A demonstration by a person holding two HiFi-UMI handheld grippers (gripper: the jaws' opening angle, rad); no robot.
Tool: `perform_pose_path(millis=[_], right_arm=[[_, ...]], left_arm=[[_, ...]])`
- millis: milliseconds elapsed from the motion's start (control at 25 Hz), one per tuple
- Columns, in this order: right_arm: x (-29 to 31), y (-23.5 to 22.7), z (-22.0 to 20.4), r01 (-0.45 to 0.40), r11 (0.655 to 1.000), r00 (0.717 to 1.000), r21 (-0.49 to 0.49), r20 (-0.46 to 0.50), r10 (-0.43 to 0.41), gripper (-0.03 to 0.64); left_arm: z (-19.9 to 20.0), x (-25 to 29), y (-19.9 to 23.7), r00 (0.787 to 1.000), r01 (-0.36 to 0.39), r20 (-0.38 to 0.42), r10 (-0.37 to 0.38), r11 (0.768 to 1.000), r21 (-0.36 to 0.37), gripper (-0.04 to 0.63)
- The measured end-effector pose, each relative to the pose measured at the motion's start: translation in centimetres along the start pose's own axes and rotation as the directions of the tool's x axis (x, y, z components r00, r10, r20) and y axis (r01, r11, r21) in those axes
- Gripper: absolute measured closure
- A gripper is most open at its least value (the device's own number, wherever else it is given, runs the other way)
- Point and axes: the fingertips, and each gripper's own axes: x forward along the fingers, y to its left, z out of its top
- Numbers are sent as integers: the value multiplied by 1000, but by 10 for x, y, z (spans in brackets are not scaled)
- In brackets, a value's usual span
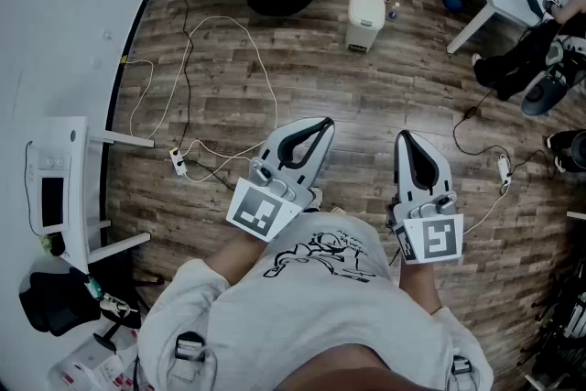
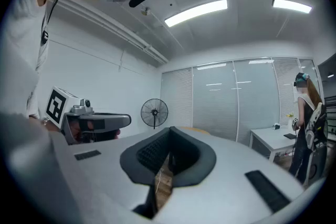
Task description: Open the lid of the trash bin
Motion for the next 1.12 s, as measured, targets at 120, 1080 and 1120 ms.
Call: perform_pose_path(millis=[120, 1080, 1120], right_arm=[[8, 6, -1, -3, 1000, 1000, 2, 0, 3, 612], [53, 5, -16, 13, 1000, 999, 27, -34, -12, 611], [57, 1, -15, 13, 1000, 999, 26, -31, -12, 611]], left_arm=[[-1, -2, 5, 1000, 10, 1, -10, 1000, -14, 575], [-14, 8, 47, 1000, 15, -16, -15, 999, -46, 575], [-13, 12, 49, 1000, 13, -14, -14, 999, -45, 575]])
